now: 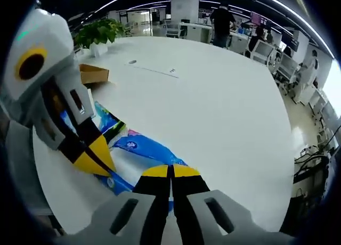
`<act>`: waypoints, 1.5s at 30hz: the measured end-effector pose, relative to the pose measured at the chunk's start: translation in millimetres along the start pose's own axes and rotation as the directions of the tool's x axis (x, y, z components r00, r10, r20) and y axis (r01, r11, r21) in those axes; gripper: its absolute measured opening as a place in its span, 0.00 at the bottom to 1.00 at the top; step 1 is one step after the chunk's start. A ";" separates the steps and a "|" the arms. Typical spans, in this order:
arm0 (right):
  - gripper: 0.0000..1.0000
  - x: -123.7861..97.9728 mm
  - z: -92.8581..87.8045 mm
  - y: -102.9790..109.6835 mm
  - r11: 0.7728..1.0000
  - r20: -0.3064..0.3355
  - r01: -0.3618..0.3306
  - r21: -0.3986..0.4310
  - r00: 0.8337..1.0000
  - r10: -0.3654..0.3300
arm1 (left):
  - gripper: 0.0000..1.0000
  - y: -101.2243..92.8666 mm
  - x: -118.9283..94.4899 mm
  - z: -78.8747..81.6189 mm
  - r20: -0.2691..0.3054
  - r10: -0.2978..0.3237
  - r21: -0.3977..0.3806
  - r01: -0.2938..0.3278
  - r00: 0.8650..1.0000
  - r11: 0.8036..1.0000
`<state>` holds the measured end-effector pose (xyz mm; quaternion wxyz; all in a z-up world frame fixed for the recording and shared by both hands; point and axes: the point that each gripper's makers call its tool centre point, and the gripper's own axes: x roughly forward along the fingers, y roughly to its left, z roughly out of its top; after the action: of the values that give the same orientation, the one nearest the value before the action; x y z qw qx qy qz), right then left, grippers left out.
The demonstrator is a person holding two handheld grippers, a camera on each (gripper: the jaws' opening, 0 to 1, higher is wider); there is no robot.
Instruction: Operate the shoe box by opening the lid, removing the specified soft item, and placing it in the target area until the item is outside and the box remains undamaged.
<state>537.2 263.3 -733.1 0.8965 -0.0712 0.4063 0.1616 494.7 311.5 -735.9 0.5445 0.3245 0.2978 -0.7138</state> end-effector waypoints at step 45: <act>0.13 -5.8 19.2 10.8 0.998 0.023 0.001 -0.065 1.000 0.001 | 0.23 -7.0 -20.3 -6.3 0.006 0.029 -0.005 -0.029 1.000 1.000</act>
<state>543.5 277.0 -715.9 0.8984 -0.0984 0.3903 0.1755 492.8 329.9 -723.2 0.5567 0.3252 0.2933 -0.7059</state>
